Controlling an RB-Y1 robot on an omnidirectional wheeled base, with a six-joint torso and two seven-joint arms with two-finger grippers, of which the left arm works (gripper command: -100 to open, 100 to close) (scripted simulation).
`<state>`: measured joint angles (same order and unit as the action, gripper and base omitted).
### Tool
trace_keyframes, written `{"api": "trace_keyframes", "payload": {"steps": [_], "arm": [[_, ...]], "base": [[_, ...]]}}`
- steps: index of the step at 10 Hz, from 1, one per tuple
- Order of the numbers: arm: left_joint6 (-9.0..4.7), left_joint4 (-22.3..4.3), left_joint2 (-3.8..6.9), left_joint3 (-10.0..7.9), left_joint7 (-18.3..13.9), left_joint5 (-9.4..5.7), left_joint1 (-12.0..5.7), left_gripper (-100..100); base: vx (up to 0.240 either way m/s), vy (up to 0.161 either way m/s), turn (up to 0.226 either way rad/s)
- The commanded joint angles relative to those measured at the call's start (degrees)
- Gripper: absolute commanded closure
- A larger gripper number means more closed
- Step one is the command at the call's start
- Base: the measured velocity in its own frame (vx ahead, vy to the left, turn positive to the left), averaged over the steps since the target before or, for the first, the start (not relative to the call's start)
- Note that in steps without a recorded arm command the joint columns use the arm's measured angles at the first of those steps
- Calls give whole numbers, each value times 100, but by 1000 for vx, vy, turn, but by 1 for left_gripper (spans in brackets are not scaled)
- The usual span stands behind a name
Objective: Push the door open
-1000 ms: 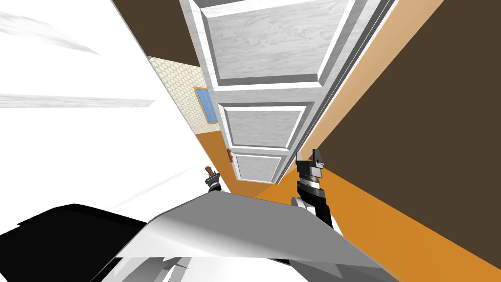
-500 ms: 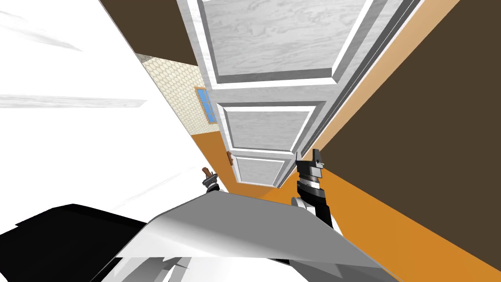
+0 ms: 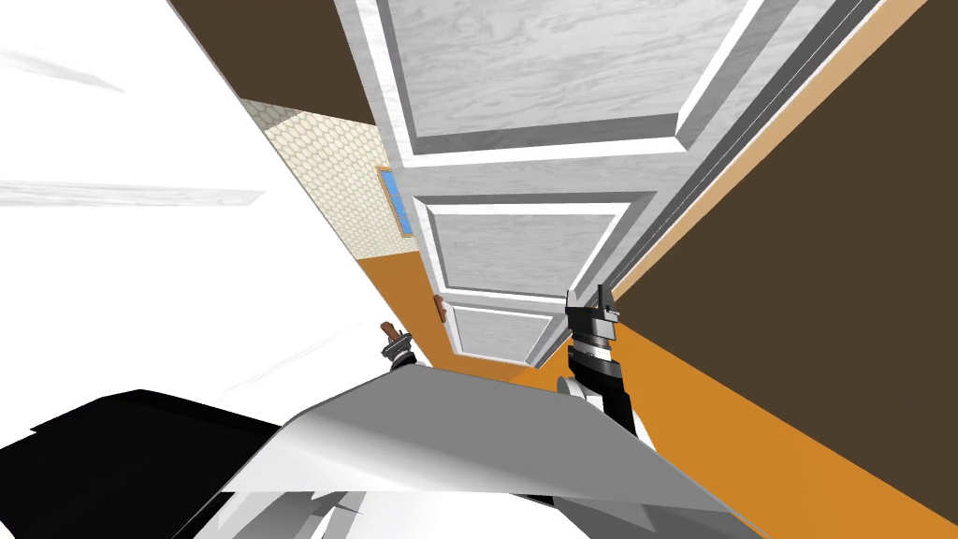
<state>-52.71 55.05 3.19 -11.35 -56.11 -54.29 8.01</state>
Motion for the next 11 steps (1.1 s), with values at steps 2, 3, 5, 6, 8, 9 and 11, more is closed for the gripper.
{"api": "trace_keyframes", "payload": {"steps": [2, 3, 5, 6, 8, 9, 11], "arm": [[-93, -87, 29, -205, -44, -53, 13, 100], [-90, -90, 19, -246, -47, -66, 11, 100], [-70, -103, -9, -221, -55, -63, 8, 100], [-112, -112, 23, -266, -48, -85, -13, 100], [-139, -127, 37, -289, -41, -100, -30, 100], [-190, -156, 58, -331, -29, -127, -61, 100], [-264, -198, 89, -393, -11, -167, -106, 100]], "base": [[230, 14, 139], [216, 26, 126], [148, 30, 71], [-101, 44, -103], [-181, 19, -137], [-229, 50, -166], [-182, 49, -130]]}}
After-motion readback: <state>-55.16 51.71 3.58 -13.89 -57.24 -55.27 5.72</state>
